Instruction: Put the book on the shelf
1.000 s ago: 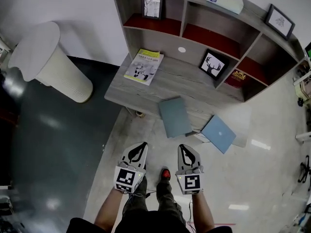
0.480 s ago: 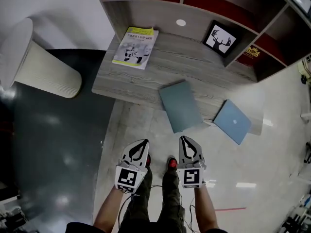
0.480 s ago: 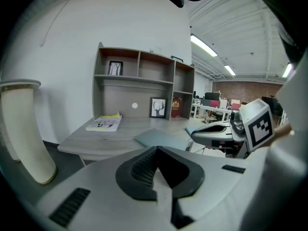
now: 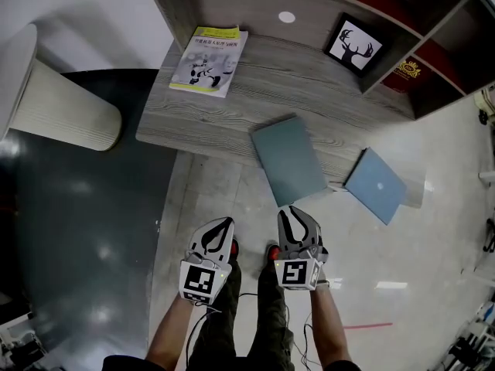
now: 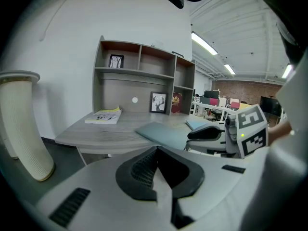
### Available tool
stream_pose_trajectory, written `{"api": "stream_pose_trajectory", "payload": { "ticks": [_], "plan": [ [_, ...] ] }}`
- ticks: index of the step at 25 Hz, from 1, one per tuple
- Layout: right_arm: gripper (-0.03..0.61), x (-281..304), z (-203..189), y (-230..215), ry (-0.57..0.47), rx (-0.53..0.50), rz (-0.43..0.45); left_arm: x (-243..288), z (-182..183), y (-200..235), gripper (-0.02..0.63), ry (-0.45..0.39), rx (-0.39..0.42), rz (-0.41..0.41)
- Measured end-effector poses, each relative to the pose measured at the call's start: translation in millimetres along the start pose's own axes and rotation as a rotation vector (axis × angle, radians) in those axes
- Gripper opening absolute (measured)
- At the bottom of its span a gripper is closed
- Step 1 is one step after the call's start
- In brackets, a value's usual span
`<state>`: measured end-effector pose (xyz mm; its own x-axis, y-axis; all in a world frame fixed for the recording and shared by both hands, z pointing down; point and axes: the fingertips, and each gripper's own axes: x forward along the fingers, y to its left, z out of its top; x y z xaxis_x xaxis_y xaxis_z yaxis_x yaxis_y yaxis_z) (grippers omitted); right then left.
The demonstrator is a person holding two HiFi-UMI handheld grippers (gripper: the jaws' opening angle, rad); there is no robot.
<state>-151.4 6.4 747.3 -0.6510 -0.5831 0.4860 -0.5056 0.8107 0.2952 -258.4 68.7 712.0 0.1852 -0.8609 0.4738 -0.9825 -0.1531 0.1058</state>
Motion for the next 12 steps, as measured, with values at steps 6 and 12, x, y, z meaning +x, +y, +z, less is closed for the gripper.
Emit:
{"api": "stream_pose_trajectory", "payload": {
  "ticks": [6,12],
  "plan": [
    [0.25,20.3,-15.9,14.0,0.086,-0.202,0.028,-3.0,-7.7,10.1,0.006,0.011,-0.02,0.023],
    [0.296,39.7,-34.9,10.5,0.123,-0.358,-0.028,-0.2,-20.4,14.7,0.006,0.025,-0.043,0.029]
  ]
}}
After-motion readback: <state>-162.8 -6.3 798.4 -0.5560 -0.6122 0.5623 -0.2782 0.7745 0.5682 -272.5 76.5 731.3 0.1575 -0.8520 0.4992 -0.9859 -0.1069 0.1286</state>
